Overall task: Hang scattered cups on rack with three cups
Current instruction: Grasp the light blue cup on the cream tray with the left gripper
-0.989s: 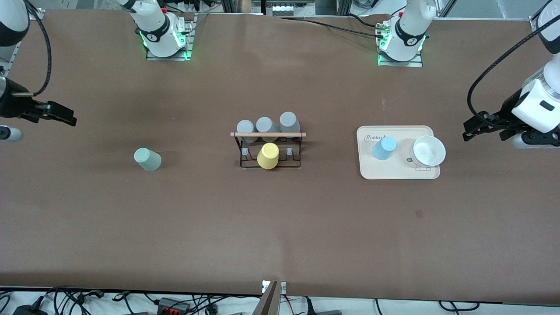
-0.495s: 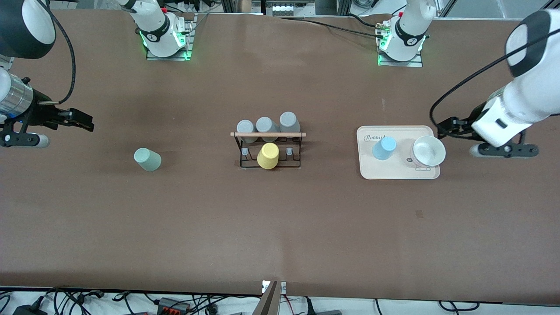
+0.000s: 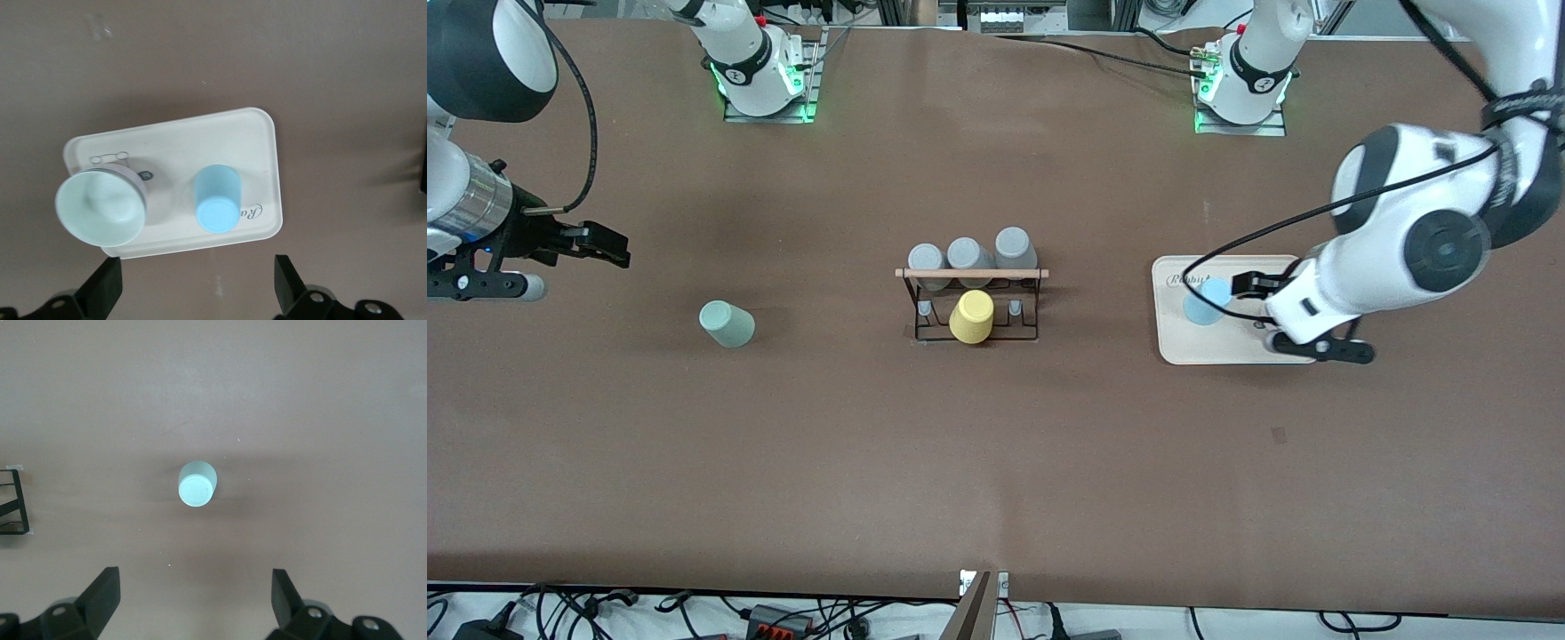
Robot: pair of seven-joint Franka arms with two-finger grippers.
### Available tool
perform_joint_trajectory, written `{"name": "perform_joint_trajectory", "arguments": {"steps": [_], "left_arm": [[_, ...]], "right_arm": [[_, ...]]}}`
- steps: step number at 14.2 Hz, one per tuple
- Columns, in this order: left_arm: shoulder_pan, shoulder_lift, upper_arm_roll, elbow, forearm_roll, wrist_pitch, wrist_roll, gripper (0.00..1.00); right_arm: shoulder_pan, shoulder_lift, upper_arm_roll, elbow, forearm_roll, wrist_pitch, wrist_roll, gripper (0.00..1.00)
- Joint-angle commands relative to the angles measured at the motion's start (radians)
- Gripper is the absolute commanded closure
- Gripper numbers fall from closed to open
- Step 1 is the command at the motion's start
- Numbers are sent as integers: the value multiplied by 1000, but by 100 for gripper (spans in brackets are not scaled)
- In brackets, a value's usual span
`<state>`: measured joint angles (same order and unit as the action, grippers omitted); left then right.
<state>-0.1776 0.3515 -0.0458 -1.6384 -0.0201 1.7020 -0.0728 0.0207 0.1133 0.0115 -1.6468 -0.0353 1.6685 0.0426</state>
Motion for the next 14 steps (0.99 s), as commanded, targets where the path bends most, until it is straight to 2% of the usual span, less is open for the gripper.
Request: {"name": "perform_joint_trajectory", "arguments": {"steps": [1,3,6,9,10,12,14], "left_arm": [[-16,87,-17,28,-8,10,5,0],[-14,103,-16,-29,-3,72,4,0],[-8,66,-16,-171,3,191,4,0],[16,43,-17,-265,3,287,16,0],[17,32,-17,-305,3,332,16,0],[17,8,-17,-397,2,433,16,0],[15,-11,-17,-449,2,473,16,0]], "right_arm": [[4,-18,-1,-28,2,-4,-6,0],[2,-29,-2,-59,2,22,-6,0],[1,-55,-2,-109,2,48,-6,0],[1,-165,-2,-308,5,204,-6,0],[2,-182,-2,-341,3,217,-6,0],[2,-181,-2,-359,3,209,-6,0],[1,-169,-4,-363,2,201,-24,0]]}}
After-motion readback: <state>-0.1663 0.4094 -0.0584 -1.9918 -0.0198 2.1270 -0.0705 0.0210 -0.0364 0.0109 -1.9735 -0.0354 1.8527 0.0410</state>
